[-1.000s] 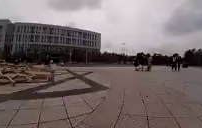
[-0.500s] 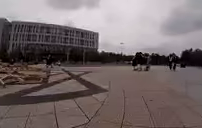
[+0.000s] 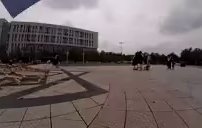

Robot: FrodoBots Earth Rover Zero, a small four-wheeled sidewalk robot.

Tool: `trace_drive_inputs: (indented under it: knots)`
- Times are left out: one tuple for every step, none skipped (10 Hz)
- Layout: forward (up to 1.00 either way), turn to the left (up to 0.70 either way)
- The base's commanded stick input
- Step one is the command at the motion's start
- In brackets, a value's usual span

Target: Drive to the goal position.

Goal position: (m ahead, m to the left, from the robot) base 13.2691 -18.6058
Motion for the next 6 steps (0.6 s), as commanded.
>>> trace_drive_inputs:
  knots:
    - [0.0,0.0]
    - [0.0,0.0]
    - [0.0,0.0]
    - [0.16,0.0]
    - [0.47,0.01]
    - [0.59,0.01]
